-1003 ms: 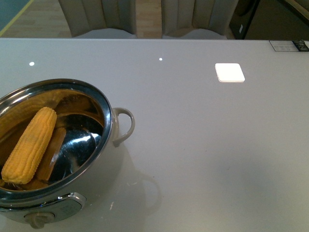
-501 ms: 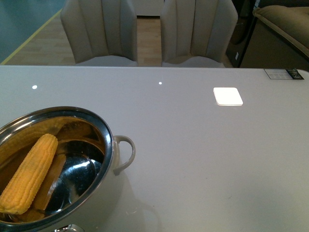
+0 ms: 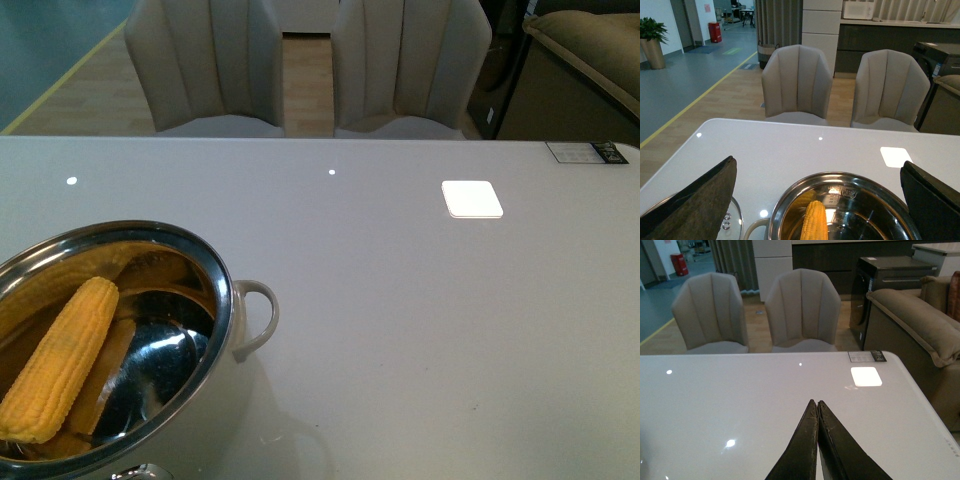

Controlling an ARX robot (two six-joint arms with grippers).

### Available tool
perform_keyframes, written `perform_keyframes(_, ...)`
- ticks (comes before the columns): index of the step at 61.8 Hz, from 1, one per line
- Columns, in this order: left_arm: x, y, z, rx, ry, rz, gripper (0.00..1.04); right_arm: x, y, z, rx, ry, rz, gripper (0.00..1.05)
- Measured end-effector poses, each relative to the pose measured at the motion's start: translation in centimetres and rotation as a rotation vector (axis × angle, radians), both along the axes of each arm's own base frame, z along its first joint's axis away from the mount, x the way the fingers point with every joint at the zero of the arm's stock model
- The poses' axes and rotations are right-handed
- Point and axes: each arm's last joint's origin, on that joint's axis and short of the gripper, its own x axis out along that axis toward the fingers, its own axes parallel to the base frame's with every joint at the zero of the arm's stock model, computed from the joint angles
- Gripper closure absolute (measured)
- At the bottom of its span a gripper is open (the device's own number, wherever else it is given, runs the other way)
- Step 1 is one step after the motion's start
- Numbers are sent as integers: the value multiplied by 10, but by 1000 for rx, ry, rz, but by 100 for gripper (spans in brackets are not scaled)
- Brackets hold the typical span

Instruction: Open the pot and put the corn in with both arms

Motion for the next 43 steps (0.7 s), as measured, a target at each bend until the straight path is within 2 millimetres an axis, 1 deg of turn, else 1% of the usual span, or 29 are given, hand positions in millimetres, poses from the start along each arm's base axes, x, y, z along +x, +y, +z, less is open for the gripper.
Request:
perform_keyframes(24,0,0,0,0,0,0,7,-1,0,1,0,-16,-1,103)
perform_keyframes(27,0,0,0,0,0,0,7,-1,0,1,-1,-16,-1,96)
perform_keyframes(32,0,0,0,0,0,0,7,-1,0,1,-1,-16,-1,80)
perform_keyframes(33,0,0,0,0,0,0,7,-1,0,1,-1,-16,-1,78)
perform_keyframes(35,0,0,0,0,0,0,7,-1,0,1,-1,-16,-1,71)
perform_keyframes(42,0,0,0,0,0,0,7,-1,0,1,-1,-16,-1,52)
perform_keyframes(43,0,0,0,0,0,0,7,-1,0,1,-1,-17,-1,47)
